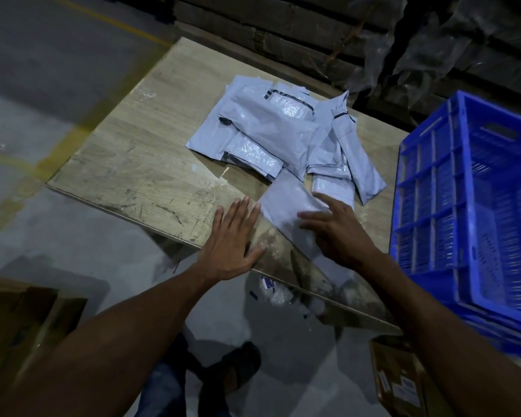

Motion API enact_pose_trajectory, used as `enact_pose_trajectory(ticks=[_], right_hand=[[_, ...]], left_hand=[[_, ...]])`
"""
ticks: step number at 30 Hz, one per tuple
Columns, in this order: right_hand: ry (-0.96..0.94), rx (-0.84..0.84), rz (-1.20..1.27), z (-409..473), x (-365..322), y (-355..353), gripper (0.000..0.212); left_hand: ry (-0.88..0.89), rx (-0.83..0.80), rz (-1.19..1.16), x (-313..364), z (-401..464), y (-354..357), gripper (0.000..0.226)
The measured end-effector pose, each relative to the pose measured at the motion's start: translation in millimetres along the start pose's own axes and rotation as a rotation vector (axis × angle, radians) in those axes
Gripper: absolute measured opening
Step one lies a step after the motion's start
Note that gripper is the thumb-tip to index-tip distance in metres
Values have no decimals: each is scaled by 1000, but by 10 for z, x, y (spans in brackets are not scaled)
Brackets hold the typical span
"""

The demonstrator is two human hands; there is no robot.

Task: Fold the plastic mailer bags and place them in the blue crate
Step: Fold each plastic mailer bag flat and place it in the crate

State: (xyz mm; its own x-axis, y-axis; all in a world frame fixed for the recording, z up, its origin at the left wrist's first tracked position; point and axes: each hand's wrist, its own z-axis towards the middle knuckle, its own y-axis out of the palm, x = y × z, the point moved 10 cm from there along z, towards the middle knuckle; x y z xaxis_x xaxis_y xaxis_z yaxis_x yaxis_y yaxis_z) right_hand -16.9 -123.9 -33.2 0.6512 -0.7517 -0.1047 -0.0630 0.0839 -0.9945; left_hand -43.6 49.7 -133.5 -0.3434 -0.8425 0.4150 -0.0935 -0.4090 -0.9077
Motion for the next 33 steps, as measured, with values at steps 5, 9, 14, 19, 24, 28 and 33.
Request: enact_pose_trajectory(ticks=[5,9,14,19,24,28,33], right_hand=[[270,-116,54,96,97,479,54],[320,-192,108,5,2,855,74],[173,-19,186,-231,-512,847,51],[265,73,308,-251,-591,949,52],[401,-23,173,-196,-598,1033,57],[457,-66,67,-356,-470,1059,60],[540,-108,42,-570,-299,1099,64]], left_hand=[[22,-11,65,8,7,27,87],[28,2,90,34,5,4,85],[57,-2,123,68,8,12,76],[106,-44,277,59,3,158,65],[119,-48,353,77,-7,177,63],[108,-62,354,88,-2,154,64],[93,-86,344,85,3,149,64]])
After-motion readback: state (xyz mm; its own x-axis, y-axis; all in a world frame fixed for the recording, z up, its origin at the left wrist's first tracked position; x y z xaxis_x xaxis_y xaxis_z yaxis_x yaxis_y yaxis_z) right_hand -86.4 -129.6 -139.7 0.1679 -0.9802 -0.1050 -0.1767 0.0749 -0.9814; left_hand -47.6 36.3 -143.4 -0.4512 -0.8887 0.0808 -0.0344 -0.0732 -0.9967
